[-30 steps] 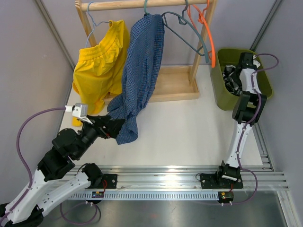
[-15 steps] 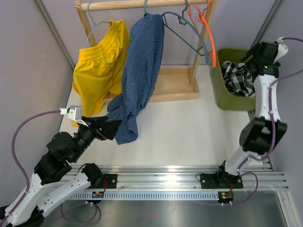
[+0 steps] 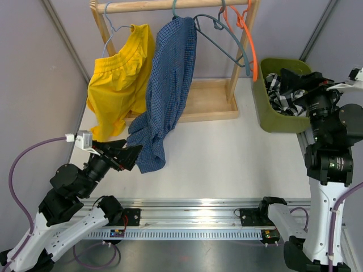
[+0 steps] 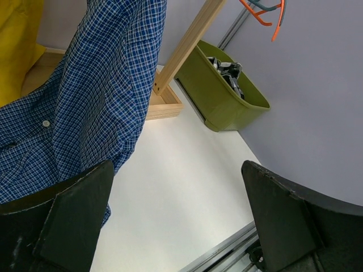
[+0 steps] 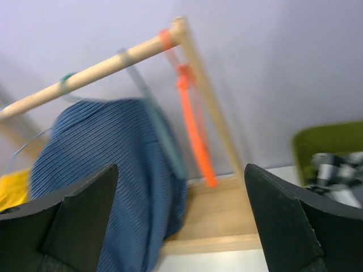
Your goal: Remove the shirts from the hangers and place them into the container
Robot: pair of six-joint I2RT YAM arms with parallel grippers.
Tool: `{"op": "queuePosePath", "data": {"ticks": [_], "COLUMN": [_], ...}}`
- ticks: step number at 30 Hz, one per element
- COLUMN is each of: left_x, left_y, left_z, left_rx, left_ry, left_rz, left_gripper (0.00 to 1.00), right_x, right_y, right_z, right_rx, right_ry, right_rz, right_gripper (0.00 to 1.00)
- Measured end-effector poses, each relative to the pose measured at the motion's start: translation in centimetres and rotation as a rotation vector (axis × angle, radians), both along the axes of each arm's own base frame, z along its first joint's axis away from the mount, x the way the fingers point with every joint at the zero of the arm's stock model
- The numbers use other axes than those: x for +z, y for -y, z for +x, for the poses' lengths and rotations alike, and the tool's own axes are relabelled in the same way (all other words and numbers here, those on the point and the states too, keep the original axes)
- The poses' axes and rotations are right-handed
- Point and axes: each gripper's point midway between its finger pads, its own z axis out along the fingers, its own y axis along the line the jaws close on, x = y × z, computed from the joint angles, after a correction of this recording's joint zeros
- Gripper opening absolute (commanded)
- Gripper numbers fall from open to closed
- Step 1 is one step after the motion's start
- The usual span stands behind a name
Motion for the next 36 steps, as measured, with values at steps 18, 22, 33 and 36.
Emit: {"op": "queuePosePath", "data": {"ticks": [18, 22, 33, 36], "left_x": [0.5, 0.5, 1.0, 1.0], "left_y": [1.8, 1.9, 1.3, 1.1], "left_z": [0.6, 0.5, -0.1, -0.2], "left_rx": [-0.048, -0.053, -0.052, -0.051], "left_ry": [0.005, 0.005, 0.026, 0.028], "left_rz": [-0.001, 0.0, -0.022, -0.024], "left_gripper": [0.99, 0.99, 0.99, 0.99], "right_x": [-6.1, -9.0, -5.0, -3.6], "right_y": [-23.9, -28.6, -34.4, -35.3], "right_z": [-8.3, -7.7, 1.3, 4.1], "right_rx": [1.173, 1.303, 1.19, 1.059], "right_ry": [-0.136, -0.221, -0.235, -0.234], "right_rz": [-0.181, -0.212, -0.176, -0.162], "right_gripper": [0.99, 0.99, 0.99, 0.99]}}
